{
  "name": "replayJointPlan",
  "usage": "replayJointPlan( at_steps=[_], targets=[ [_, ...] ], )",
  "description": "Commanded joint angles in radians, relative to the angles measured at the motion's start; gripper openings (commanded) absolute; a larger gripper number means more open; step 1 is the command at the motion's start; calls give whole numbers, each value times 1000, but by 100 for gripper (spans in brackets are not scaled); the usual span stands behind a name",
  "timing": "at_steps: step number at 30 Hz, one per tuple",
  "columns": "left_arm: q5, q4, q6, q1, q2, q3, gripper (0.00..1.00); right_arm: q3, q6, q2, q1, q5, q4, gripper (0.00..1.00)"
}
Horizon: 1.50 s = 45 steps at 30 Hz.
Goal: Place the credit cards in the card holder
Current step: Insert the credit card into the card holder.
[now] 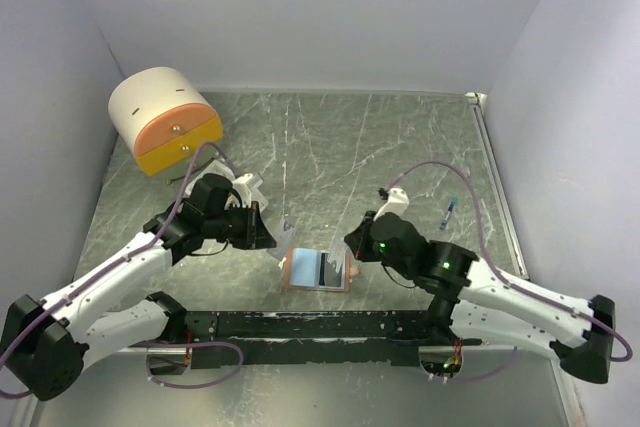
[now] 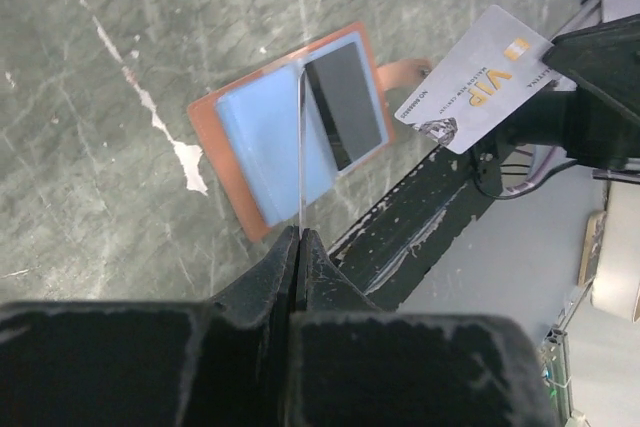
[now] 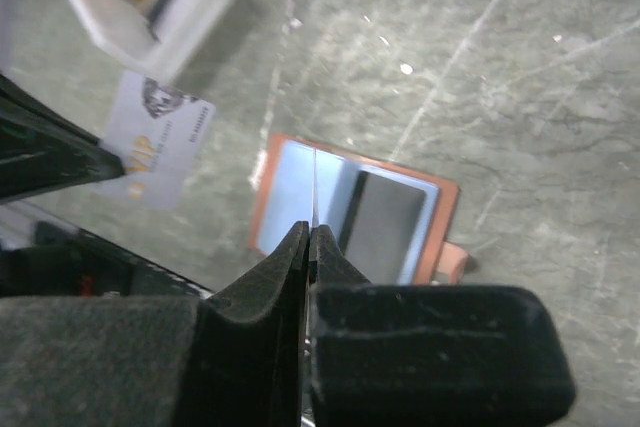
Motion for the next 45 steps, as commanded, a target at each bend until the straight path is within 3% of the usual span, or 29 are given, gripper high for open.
replayJointPlan(
  at_steps=[1,7,11,15,38,45],
  targets=[
    [-29,51,-17,3,45,-55,7,44,-102,132,-14,-48,-16,0],
    [-6,99,-65,3,116,-107,7,44,-176,189,-94,-188,67,0],
    [31,152,-92,3,144,-144,7,-23,-210,182,-260,-415,194,0],
    [18,164,-96,3,159,-156,7,-81,-196,182,-337,-569,290,0],
    [-14,155,-100,4,187,-180,7,-263,-141,292,-415,-697,556,0],
    [-17,149,-100,3,187,-177,7,-278,-140,302,-424,-699,567,0]
  ],
)
